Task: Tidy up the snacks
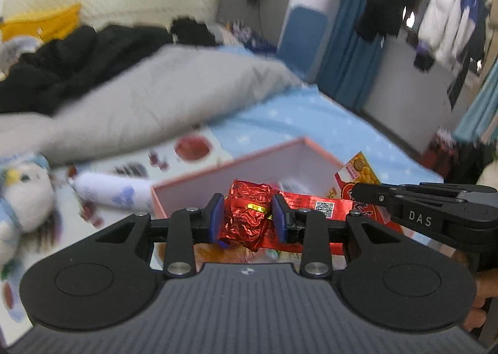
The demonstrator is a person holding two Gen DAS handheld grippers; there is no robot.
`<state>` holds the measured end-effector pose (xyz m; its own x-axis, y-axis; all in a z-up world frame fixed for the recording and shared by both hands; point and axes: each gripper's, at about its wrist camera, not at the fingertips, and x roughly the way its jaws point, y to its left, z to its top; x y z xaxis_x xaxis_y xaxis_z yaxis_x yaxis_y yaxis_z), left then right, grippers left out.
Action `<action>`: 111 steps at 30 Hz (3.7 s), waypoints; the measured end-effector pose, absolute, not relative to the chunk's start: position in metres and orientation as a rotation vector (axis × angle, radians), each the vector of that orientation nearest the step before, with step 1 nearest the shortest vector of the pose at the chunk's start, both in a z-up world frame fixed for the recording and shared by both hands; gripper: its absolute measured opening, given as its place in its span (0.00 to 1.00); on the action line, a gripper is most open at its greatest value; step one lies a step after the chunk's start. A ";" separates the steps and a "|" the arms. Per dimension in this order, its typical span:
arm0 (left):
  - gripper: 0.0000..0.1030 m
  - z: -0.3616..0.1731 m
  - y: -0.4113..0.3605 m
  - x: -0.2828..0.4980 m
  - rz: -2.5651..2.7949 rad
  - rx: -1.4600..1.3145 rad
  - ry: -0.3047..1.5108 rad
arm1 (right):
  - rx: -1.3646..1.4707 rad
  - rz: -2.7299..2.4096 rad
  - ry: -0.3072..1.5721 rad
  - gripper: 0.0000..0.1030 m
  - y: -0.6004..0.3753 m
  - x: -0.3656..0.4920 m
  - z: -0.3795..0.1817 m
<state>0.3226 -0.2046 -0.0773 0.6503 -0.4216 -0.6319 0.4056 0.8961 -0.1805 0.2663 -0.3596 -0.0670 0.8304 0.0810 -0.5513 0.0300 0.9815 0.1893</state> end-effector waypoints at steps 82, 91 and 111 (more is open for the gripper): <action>0.74 -0.042 -0.122 0.130 -0.385 -0.018 0.614 | 0.220 -0.159 0.478 0.71 -0.322 0.081 -0.076; 0.74 -0.047 -0.120 0.130 -0.381 -0.019 0.629 | 0.221 -0.152 0.473 0.71 -0.321 0.080 -0.077; 0.95 -0.049 -0.122 0.130 -0.356 -0.003 0.637 | 0.230 -0.121 0.474 0.71 -0.324 0.081 -0.076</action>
<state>0.1303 -0.1219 -0.0492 0.7451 -0.3265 -0.5816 0.3246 0.9393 -0.1114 0.0815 -0.3242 -0.0765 0.8834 -0.0621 -0.4646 0.1686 0.9670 0.1912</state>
